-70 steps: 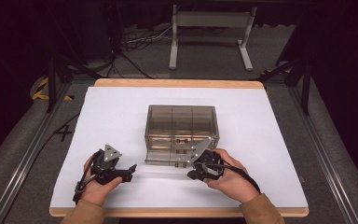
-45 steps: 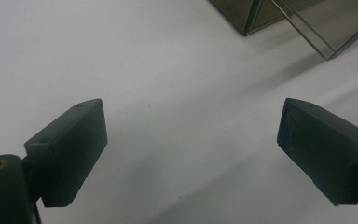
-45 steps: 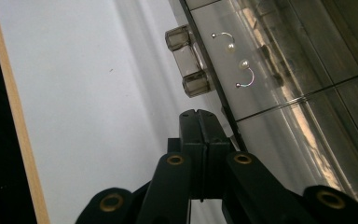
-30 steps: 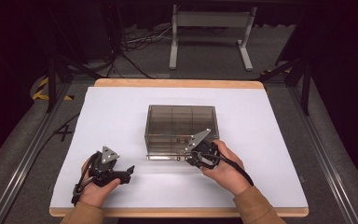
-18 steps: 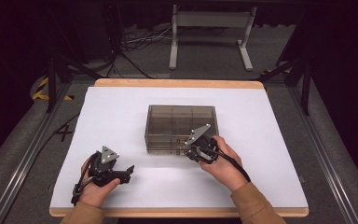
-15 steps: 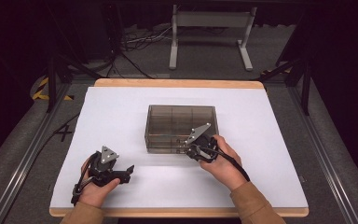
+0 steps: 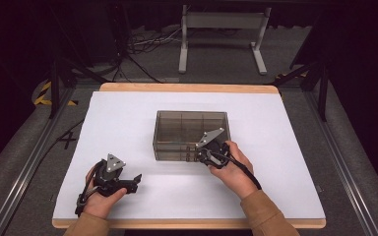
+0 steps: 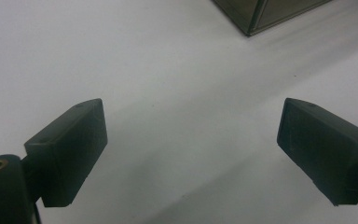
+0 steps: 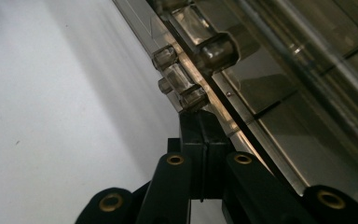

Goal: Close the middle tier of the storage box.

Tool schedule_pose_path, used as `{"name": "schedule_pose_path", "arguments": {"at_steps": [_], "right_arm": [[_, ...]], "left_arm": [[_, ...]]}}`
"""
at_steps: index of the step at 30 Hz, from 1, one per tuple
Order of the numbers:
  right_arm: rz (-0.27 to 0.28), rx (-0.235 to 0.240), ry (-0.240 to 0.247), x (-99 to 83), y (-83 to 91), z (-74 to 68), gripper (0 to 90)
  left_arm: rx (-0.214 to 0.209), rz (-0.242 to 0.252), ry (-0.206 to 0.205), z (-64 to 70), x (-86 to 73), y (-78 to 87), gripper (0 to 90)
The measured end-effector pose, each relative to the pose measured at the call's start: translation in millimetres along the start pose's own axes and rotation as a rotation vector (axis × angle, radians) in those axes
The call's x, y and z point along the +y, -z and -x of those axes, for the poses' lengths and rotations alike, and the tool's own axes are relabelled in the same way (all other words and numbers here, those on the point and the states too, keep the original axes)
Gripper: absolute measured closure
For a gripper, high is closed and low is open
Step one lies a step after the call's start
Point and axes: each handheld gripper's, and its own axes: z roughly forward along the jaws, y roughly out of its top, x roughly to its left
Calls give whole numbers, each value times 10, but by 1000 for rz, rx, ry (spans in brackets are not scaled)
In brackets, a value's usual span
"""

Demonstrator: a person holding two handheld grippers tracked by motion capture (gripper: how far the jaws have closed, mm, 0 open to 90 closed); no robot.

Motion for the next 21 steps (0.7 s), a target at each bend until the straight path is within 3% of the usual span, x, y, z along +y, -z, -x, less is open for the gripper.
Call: {"name": "schedule_pose_path", "arguments": {"at_steps": [13, 21], "right_arm": [[23, -10, -38, -13, -19, -2, 900], [25, 1, -21, -37, 53, -37, 900]], "left_arm": [[-2, 1, -1, -1, 1, 0, 92], [-1, -1, 1, -4, 4, -2, 92]]}}
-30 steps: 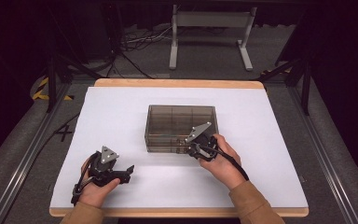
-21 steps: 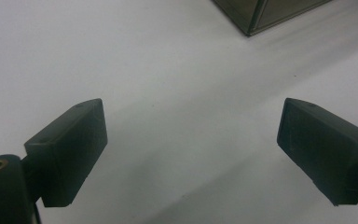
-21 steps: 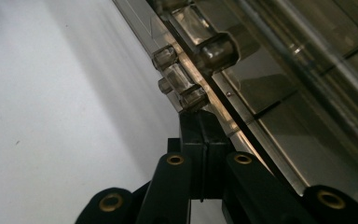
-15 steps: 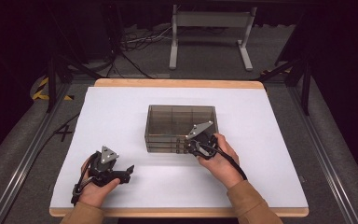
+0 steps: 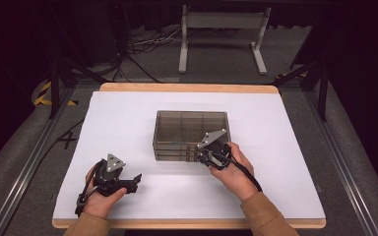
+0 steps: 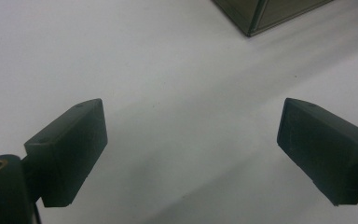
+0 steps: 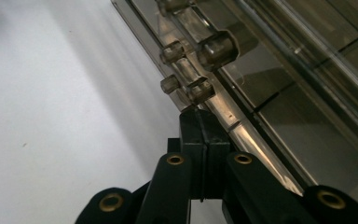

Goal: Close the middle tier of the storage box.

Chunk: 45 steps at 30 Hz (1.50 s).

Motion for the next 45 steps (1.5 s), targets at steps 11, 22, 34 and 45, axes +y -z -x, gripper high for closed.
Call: {"name": "schedule_pose_path", "arguments": {"at_steps": [11, 22, 34, 45], "right_arm": [[52, 60, 8, -49, 287, -81, 750], [113, 129, -2, -225, 560, -26, 520], [160, 163, -5, -379, 719, 53, 406], [193, 148, -12, -556, 834, 147, 329]], "left_arm": [[-1, 1, -2, 4, -1, -3, 92], [-6, 3, 3, -12, 4, 6, 91], [-14, -1, -7, -11, 6, 19, 89], [-18, 3, -8, -4, 7, 12, 89]]}}
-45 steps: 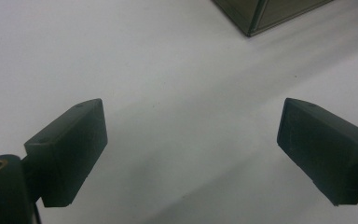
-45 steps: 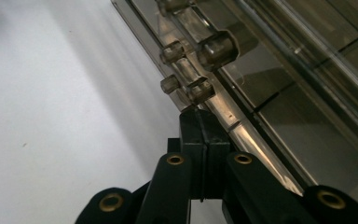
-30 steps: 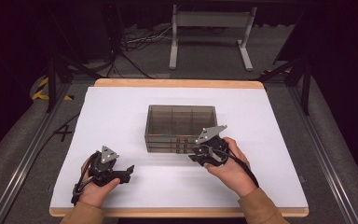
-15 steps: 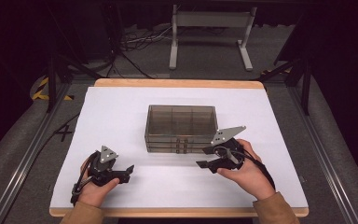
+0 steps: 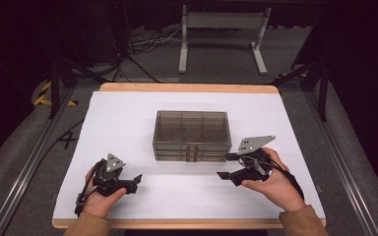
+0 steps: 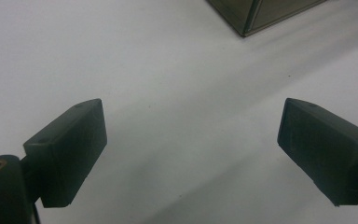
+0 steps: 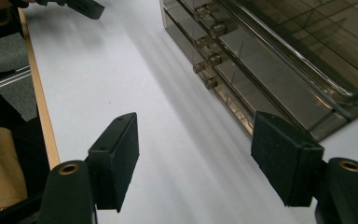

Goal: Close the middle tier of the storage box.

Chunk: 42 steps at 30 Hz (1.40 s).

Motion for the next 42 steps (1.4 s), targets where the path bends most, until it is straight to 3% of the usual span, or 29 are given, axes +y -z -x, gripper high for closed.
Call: {"name": "schedule_pose_path", "arguments": {"at_steps": [7, 20, 23, 25, 31, 42], "right_arm": [[9, -20, -21, -77, 69, 57, 316], [11, -108, -89, -392, 214, 262, 304], [15, -141, -93, -472, 211, 287, 299], [-11, -145, -96, -527, 208, 305, 396], [-10, -182, -145, -691, 176, 381, 333], [1, -243, -184, -925, 82, 448, 329]], "left_arm": [[-1, -4, 0, -5, 2, 6, 89], [0, -1, 0, -6, 5, 3, 88], [-1, -1, 1, -7, 6, 4, 89], [-1, -2, 2, -8, 7, 4, 88], [-2, -3, -1, -8, 10, 7, 88], [-2, -4, -5, -3, 13, -5, 88]]}}
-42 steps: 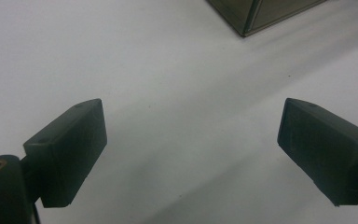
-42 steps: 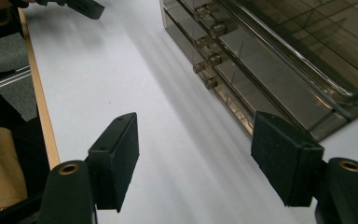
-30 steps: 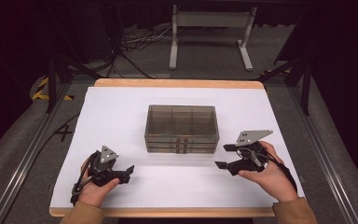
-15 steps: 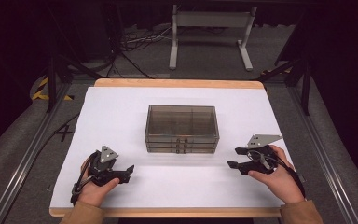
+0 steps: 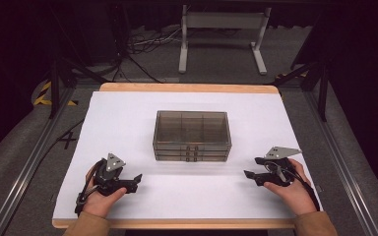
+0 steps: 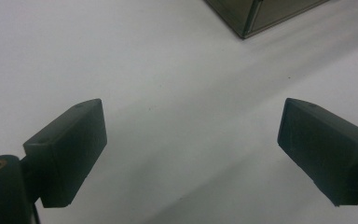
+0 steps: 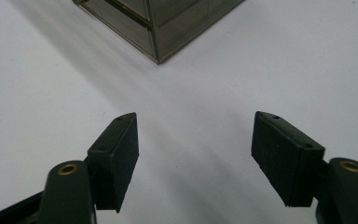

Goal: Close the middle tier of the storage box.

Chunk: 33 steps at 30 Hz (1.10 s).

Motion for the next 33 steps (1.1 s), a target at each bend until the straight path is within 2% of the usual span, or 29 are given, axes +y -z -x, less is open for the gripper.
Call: {"name": "schedule_pose_path", "arguments": {"at_steps": [18, 26, 31, 33], "right_arm": [[4, -63, -2, -125, -141, -48, 315], [19, -72, -6, -123, -151, -82, 310], [-1, -81, -5, -155, -182, -85, 258], [20, -67, -17, -178, -205, -86, 208]], "left_arm": [[0, -1, -3, 6, 4, -17, 88], [1, -2, -7, 6, 6, -19, 88], [0, -3, -7, 8, 6, -21, 88], [-1, -2, -8, 8, 6, -23, 88]]}}
